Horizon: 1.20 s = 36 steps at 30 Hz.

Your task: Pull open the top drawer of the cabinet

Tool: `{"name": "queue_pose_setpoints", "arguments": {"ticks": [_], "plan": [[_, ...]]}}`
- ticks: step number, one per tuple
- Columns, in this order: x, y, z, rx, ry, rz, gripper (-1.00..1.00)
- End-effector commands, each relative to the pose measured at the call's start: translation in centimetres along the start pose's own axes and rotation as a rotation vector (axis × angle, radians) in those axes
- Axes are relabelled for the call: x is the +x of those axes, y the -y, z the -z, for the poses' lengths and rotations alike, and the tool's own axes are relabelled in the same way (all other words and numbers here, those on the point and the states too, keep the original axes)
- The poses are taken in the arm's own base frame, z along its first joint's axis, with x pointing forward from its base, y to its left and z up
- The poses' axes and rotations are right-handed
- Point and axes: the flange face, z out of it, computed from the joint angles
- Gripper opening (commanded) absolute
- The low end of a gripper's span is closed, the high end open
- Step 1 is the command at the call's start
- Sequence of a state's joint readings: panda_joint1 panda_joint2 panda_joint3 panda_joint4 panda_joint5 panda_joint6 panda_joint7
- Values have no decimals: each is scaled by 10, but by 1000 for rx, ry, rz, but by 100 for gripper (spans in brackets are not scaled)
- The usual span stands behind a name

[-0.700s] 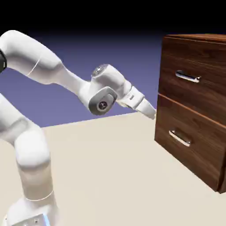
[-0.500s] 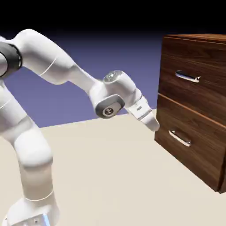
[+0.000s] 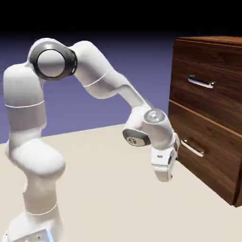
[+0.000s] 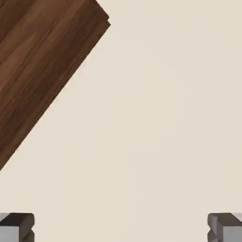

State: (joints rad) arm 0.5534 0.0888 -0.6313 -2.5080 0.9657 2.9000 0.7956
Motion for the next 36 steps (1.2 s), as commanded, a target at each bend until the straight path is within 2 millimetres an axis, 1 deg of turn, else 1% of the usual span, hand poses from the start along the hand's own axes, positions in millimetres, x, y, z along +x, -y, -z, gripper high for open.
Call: {"name": "queue_pose_setpoints", "arguments": {"ticks": [1,6,11,16,19,21,25,27,29,32,36], "plan": [[5,0,-6,-3,-9,-40,0],[25,1,-25,16,-63,-226,0],[38,11,-32,92,-118,-379,0],[40,31,-27,221,-150,-493,0],[33,47,-18,320,-150,-540,0],[24,59,-10,392,-139,-563,0],[-3,86,11,548,-90,-586,0],[-23,99,24,628,-49,-587,0],[-46,112,39,708,2,-580,0],[-89,128,62,822,101,-557,0],[-161,141,98,959,270,-502,0]]}}
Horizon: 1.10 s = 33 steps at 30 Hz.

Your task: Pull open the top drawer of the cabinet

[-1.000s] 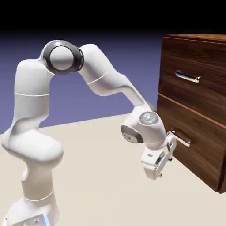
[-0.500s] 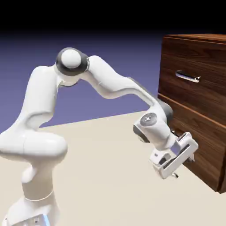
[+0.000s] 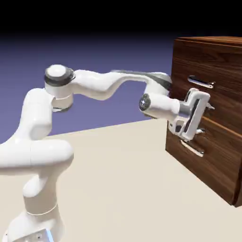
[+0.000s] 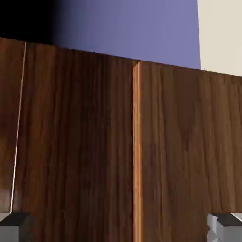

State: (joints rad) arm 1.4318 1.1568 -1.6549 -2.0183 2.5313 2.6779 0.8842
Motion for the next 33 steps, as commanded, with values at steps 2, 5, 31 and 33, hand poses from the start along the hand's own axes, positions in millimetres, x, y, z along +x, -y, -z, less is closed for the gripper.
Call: {"name": "queue_pose_setpoints", "arguments": {"ticks": [2,5,31,33], "plan": [[-44,-7,10,30,112,-12,0],[-83,-15,21,48,214,-23,0],[-68,-19,91,48,214,-23,-100],[-63,-20,114,48,215,-23,-100]]}}
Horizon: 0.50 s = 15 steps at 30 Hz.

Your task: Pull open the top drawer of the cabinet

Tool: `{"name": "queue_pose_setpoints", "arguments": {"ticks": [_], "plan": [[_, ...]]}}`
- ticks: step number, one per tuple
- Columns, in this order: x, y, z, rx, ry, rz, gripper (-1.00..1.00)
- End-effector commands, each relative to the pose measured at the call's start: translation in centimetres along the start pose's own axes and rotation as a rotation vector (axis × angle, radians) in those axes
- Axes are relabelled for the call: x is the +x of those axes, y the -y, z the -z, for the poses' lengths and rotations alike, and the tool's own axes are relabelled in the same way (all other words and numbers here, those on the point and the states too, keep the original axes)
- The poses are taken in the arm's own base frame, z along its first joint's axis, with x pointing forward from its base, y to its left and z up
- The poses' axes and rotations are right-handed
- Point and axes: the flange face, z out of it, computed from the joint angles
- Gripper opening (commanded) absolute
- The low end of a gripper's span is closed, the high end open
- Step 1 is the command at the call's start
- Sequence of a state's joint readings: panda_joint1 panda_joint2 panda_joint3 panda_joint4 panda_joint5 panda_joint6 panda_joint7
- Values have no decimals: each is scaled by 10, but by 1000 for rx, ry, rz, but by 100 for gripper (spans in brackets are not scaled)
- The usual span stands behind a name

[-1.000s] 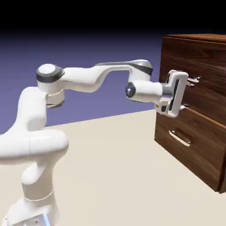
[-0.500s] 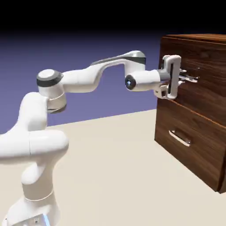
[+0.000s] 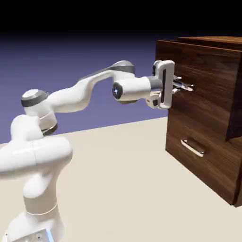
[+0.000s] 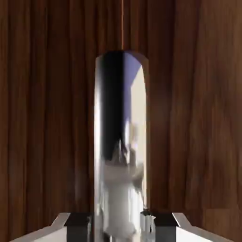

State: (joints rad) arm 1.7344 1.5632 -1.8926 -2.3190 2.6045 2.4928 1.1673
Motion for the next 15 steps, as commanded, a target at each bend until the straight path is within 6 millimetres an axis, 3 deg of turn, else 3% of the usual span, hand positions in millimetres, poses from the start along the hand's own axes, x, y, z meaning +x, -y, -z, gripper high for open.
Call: {"name": "queue_pose_setpoints", "arguments": {"ticks": [1,11,12,13,15], "plan": [[0,0,12,-1,-2,0,-100],[0,0,121,-1,-2,0,-100],[0,0,121,-1,-2,0,100],[0,0,121,-1,-2,0,100],[-1,-1,141,-1,-2,1,100]]}}
